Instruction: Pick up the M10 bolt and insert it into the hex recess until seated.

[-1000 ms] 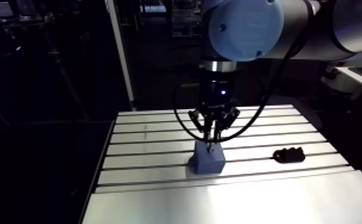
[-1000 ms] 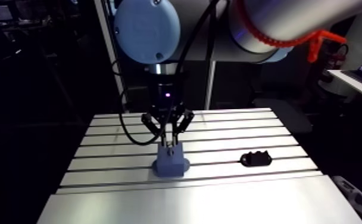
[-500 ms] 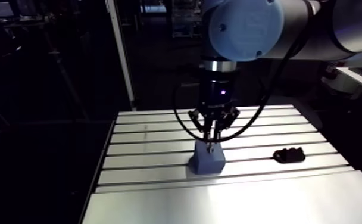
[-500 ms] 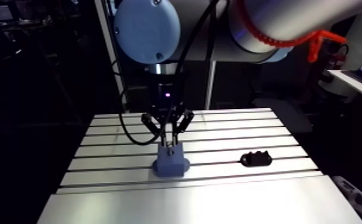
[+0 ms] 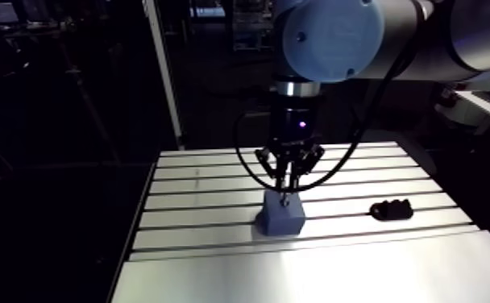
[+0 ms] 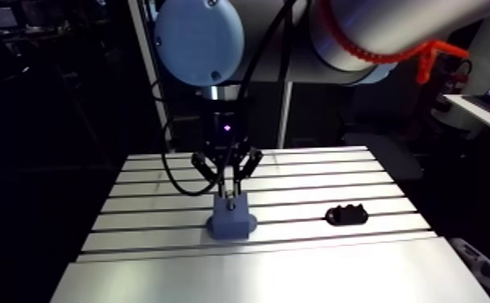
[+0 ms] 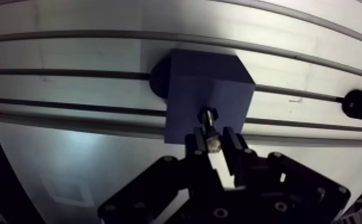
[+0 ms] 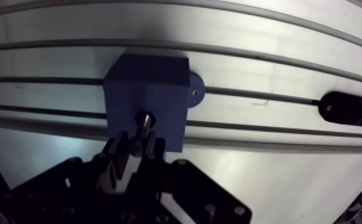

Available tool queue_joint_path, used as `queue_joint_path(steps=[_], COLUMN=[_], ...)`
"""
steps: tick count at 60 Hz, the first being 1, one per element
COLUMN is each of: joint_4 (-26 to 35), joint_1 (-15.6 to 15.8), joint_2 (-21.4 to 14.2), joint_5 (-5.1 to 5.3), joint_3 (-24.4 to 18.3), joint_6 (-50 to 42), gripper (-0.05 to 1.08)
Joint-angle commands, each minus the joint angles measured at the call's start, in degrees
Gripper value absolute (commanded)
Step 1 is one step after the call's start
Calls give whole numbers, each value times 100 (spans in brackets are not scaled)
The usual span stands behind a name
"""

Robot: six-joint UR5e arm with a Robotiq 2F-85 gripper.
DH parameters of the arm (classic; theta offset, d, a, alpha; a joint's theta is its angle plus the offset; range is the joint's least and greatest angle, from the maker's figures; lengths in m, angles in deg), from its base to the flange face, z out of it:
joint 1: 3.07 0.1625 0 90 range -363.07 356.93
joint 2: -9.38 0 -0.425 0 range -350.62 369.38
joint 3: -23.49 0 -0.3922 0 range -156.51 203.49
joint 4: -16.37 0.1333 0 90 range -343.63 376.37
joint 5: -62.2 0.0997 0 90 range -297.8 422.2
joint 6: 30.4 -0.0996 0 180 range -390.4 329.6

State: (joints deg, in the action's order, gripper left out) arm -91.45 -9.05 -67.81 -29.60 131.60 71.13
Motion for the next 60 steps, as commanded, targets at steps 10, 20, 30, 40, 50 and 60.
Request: queue_joint_path(steps=[10,20,30,40,50,60], joint_4=[-6,-6,-6,-6,-14,-41], joint_1=[0,-1,-1,-9,-8,0], joint_2=[7,16,41,51,51,60], joint_5=[-9,-9,-9,-9,-9,-1], joint_3=[-31,-23,-14,-21,-23,-5], joint_6=[3,3,3,3,3,4], gripper=[86,86,86,86,86,86])
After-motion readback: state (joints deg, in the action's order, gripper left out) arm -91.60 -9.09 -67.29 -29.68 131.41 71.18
